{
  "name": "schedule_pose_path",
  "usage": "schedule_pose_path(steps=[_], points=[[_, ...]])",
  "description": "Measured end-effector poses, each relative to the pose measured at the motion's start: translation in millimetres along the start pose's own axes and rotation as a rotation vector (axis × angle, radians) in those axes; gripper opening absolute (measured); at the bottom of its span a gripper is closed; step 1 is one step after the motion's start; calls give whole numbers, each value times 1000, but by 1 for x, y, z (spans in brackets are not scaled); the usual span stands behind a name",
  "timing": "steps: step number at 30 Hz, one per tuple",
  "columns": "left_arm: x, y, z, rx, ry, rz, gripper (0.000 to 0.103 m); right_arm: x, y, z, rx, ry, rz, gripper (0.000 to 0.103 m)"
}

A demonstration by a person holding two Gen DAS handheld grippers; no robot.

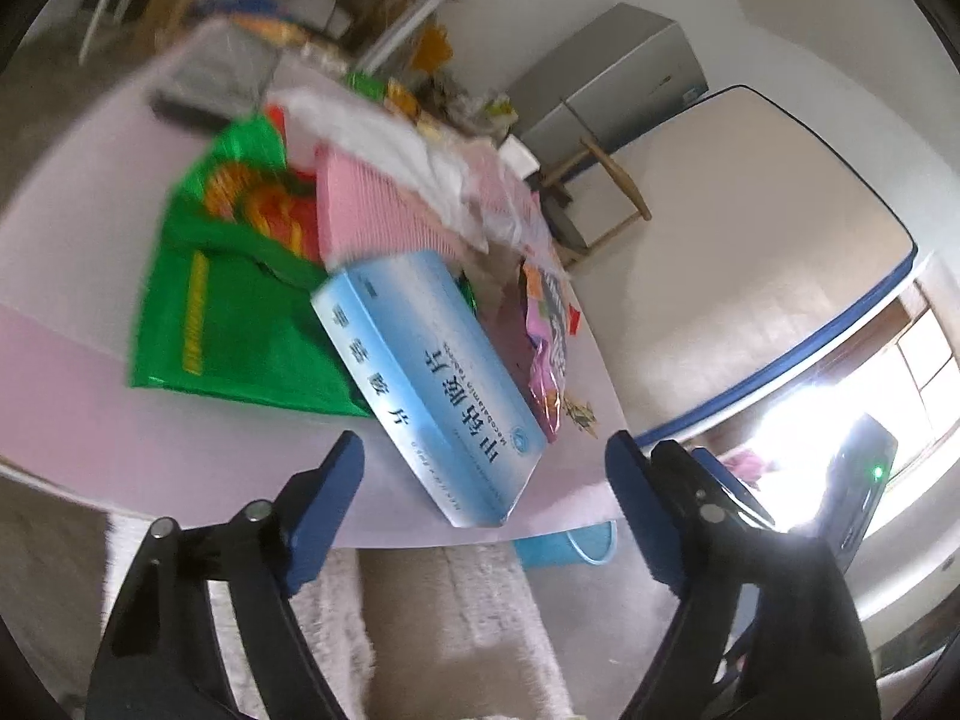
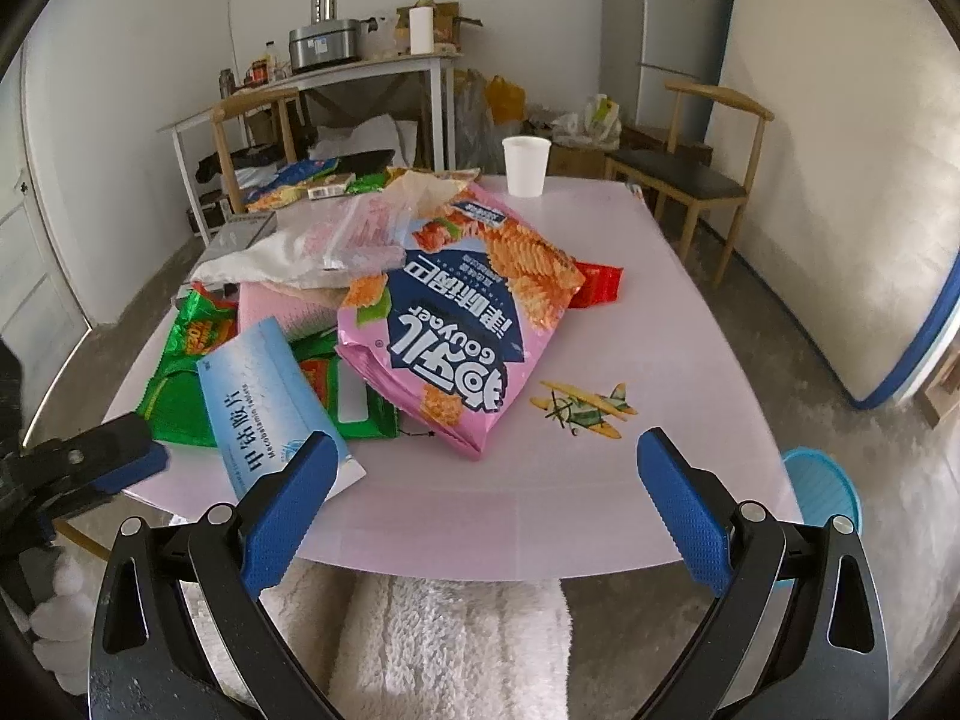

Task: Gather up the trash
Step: 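Reach the left tool to the blue-and-white medicine box and grasp it, then lift the medicine box with the left tool while the right tool grasps the clear plastic bag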

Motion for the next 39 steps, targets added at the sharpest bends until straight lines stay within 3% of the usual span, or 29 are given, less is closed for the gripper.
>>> schedule_pose_path(steps=[6,9,12,18,30,39], points=[[4,0,25,8,61,-54,65,0,4,10,-79,7,22,94],[6,1,30,3,71,-80,58,-2,14,22,-169,13,42,67],[8,3,35,4,73,-101,54,1,28,37,-275,60,76,47],[8,13,36,-11,78,-138,52,16,53,56,-439,177,132,33],[0,19,19,107,38,-221,50,33,42,47,-735,303,355,28],[-4,4,9,230,39,-253,50,41,22,37,-841,344,496,28]])
Point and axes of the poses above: each gripper's, at about its wrist camera, not at the fingertips, and z roughly the way its jaws point, y to its left, x to its underside, the point moved 8 cm from there along z, roughly the way its jaws point, and after that the axes turned 3 degrees about -y, right-handed, at the moved point
